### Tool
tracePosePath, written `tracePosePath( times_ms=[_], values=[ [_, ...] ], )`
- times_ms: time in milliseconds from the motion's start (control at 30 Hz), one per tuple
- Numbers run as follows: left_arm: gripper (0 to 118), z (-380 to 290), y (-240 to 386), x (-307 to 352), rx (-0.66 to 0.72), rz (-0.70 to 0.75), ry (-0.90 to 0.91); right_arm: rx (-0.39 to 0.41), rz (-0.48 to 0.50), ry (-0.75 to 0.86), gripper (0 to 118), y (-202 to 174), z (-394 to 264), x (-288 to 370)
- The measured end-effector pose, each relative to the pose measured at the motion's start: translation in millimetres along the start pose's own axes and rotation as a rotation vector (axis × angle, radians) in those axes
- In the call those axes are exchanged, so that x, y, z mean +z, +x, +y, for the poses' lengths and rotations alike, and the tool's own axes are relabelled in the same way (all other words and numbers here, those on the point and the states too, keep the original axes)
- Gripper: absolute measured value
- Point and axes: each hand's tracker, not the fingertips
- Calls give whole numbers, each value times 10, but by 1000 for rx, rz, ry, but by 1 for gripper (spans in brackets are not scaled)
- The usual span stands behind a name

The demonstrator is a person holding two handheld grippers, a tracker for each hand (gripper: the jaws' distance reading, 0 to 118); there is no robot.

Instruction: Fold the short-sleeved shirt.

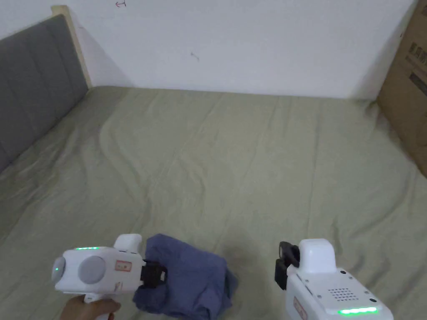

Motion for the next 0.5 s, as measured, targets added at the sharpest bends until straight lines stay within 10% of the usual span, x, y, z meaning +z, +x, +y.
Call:
tracePosePath(
  times_ms=[500],
  values=[
    [22, 766, -2162, 928, 202, 393, 11, 45, -20, 45, 0, -320, 359, -286]
  ],
)
